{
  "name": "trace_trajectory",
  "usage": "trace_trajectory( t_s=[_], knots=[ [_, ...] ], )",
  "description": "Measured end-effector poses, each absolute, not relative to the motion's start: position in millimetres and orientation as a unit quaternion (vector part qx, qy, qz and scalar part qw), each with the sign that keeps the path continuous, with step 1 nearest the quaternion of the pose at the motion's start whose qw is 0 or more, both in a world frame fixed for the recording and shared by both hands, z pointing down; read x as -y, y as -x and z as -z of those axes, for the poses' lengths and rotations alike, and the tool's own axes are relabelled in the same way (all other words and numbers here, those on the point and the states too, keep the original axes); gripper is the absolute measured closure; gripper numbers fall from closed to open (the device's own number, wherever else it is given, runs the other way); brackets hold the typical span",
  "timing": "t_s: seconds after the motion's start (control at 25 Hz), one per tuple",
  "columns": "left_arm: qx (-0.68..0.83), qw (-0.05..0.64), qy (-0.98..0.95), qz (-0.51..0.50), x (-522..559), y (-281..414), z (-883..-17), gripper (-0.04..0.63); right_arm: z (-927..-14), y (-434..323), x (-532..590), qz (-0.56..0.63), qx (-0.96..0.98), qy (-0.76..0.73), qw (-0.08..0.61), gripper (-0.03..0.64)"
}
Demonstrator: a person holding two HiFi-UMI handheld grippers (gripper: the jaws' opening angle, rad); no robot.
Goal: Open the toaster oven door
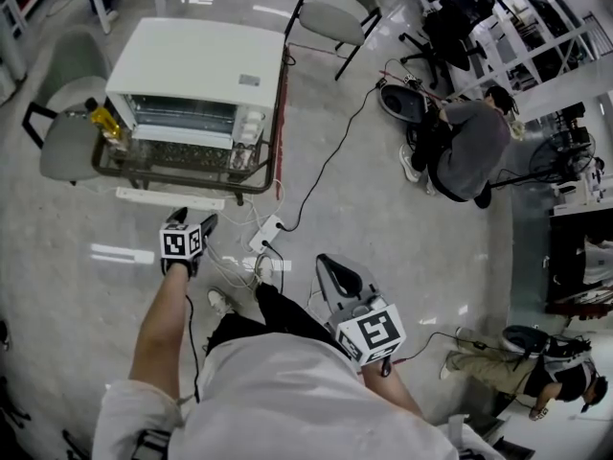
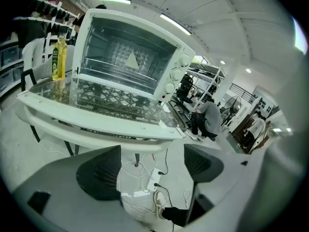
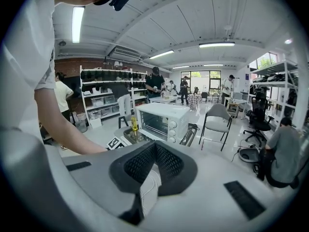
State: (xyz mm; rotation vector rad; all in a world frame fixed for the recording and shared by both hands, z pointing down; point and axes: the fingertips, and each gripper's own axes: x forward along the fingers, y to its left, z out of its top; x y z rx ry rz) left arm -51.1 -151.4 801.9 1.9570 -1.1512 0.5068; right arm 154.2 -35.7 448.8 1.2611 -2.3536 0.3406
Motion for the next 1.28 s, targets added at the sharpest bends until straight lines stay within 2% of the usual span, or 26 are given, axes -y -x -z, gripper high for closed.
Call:
trace_trajectory(
  t_s=[0.88,1.28],
  knots=[
    [0.462,0.394,-0.771,-0.191,120,68,-777,0.196,-439,-118,29,-0.114,0.873,-0.425,0.211,0.595],
    [0.451,0.365,-0.791,-0.192,127,70,-763,0.196,-439,-105,19,-0.115,0.874,-0.422,0.210,0.595]
  ],
)
